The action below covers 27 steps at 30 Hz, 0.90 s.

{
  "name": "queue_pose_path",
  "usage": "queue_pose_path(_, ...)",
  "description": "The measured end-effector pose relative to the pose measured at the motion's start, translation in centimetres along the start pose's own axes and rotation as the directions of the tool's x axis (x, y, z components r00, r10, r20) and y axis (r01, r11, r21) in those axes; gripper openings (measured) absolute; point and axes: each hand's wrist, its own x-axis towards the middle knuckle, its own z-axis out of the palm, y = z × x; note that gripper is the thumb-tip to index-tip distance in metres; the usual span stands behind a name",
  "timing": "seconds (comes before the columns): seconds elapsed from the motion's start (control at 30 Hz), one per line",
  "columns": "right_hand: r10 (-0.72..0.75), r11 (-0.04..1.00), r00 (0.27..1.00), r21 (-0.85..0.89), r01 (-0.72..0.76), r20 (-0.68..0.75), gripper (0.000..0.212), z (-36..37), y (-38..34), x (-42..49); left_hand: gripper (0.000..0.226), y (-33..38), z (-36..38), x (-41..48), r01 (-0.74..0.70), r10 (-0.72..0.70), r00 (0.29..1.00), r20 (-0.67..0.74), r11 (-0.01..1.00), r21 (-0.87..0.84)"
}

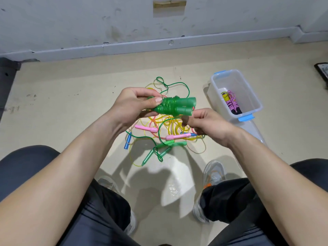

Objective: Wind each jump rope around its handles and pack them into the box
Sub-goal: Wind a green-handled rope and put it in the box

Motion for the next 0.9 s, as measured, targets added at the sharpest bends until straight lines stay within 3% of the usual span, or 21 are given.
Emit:
queue_pose_path(0.07, -0.019, 0.999, 1.0, -0.049, 0.02, 0.02, 0.01, -0.8, -0.3, 0.0, 0.012, 0.1, -0.1, 0.0, -0.051, 0.038, 0.996, 0.078, 0.985, 0.167)
queue_pose_path(0.13, -0.011, 0.996, 0.999, -0.09, 0.014, 0.033, 0.011, -1.1, -0.8, -0.2, 0.013, 0.0, -0.3, 0.0, -0.111, 0.07, 0.988, 0.135, 0.94, 0.323)
queue_pose_path(0.23, 0.026, 0.99, 1.0, -0.14, -0.026, -0.002, 0.014, -0.8, -1.1, -0.2, 0.011, -0.6, 0.0, 0.1, -0.223, 0.149, 0.974, 0.172, 0.781, 0.583)
queue_pose_path(0.3, 0.042, 0.988, 0.997, -0.148, -0.051, -0.059, 0.018, -0.2, -1.2, -0.1, 0.013, -1.2, 0.4, 0.1, -0.257, 0.21, 0.965, 0.156, 0.655, 0.711)
queue_pose_path(0.4, 0.047, 0.996, 0.98, -0.068, -0.061, -0.195, 0.017, 1.2, -1.2, -0.3, 0.011, -1.8, 1.0, 0.1, -0.228, 0.294, 0.954, 0.048, 0.616, 0.754)
queue_pose_path(0.5, 0.09, 0.974, 0.938, 0.227, -0.012, -0.334, 0.013, 3.1, -1.5, -0.7, 0.022, -1.9, 1.7, -0.1, -0.175, 0.337, 0.935, -0.108, 0.706, 0.687)
queue_pose_path(0.57, 0.115, 0.948, 0.924, 0.319, 0.008, -0.364, 0.01, 4.2, -1.2, -0.8, 0.023, -1.8, 1.9, -0.1, -0.159, 0.331, 0.923, -0.195, 0.791, 0.59)
queue_pose_path(0.73, 0.102, 0.954, 0.959, 0.298, -0.02, -0.264, 0.029, 5.7, 0.0, -1.1, 0.015, -2.1, 1.5, 0.1, -0.113, 0.179, 0.933, -0.312, 0.969, 0.219)
queue_pose_path(0.9, 0.085, 0.97, 0.99, 0.236, -0.056, -0.116, 0.044, 4.9, 0.5, -0.5, 0.005, -1.3, 1.4, 0.2, -0.029, 0.013, 0.964, -0.265, 0.998, -0.054)
